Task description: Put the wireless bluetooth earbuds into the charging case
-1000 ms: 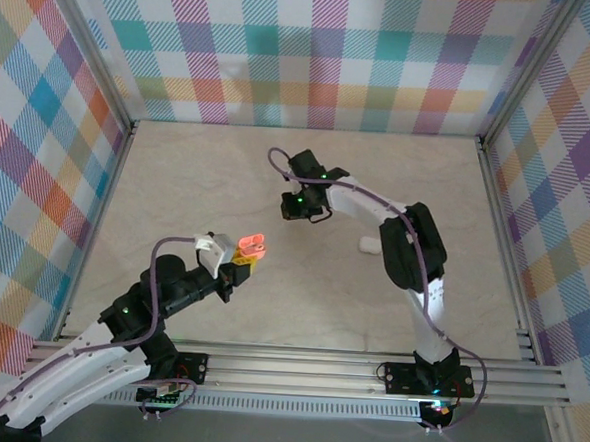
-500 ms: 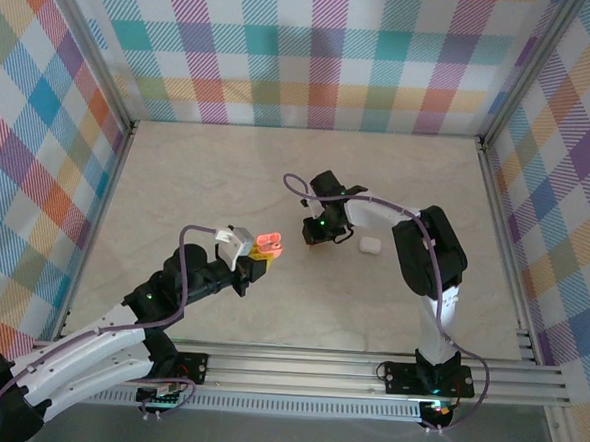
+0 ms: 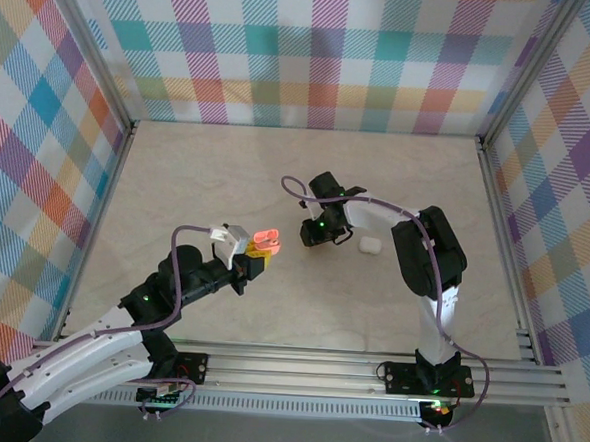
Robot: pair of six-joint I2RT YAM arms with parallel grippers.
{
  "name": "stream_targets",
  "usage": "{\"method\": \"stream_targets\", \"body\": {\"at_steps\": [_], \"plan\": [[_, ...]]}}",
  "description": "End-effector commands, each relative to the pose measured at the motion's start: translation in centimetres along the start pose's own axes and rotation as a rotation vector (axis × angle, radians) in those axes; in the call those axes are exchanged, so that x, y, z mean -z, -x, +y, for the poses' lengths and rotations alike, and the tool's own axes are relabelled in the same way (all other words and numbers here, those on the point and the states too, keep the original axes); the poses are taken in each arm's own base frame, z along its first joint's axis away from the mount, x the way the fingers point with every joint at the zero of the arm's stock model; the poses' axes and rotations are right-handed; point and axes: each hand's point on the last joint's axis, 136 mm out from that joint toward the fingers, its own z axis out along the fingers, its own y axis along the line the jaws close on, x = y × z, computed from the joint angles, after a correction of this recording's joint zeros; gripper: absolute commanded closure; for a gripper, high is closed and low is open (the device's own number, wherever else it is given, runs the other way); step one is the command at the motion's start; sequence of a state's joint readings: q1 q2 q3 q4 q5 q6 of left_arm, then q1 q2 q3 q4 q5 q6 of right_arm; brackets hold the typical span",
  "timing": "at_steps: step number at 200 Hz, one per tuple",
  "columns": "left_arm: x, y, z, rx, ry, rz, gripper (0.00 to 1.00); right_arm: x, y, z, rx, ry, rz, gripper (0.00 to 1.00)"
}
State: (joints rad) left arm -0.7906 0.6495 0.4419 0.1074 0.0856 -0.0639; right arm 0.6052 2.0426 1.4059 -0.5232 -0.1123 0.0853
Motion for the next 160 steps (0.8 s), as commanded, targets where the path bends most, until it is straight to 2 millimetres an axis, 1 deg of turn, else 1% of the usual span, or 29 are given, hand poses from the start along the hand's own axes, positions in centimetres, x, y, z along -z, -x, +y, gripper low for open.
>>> {"method": "stream_targets", "body": {"at_steps": [1,41,61,82,96,113,139,160], "plan": [[0.1,0.4,-0.4,0.007,-0.010,-0.020,1.00,-0.1,-2.5,0.1,0.000,-0.001,0.078,0.71],[0.0,0.2,-0.3,0.006,-0.009,-0.013,1.00,-0.1,-2.8,0.3,0.004,-0.006,0.087,0.77],[0.0,0.1,-0.4,0.007,-0.013,-0.011,1.00,0.4,-2.8,0.4,0.012,-0.005,0.079,0.79],[-0.2,-0.2,-0.5,0.008,-0.020,-0.001,1.00,1.8,-2.2,0.8,0.025,0.000,0.039,0.80],[-0.4,-0.8,-0.4,0.010,-0.022,0.016,1.00,3.0,-1.6,1.0,0.038,-0.004,0.008,0.81],[-0.5,-0.9,-0.6,0.014,-0.031,0.016,1.00,4.1,-0.9,1.0,0.051,-0.016,-0.020,0.81],[-0.8,-1.0,-0.7,0.016,-0.038,0.024,1.00,4.7,-0.8,1.1,0.081,-0.026,-0.015,0.82],[-1.1,-1.2,-0.9,0.020,-0.052,0.036,1.00,5.5,-0.9,0.6,0.106,-0.056,0.003,0.82]]}}
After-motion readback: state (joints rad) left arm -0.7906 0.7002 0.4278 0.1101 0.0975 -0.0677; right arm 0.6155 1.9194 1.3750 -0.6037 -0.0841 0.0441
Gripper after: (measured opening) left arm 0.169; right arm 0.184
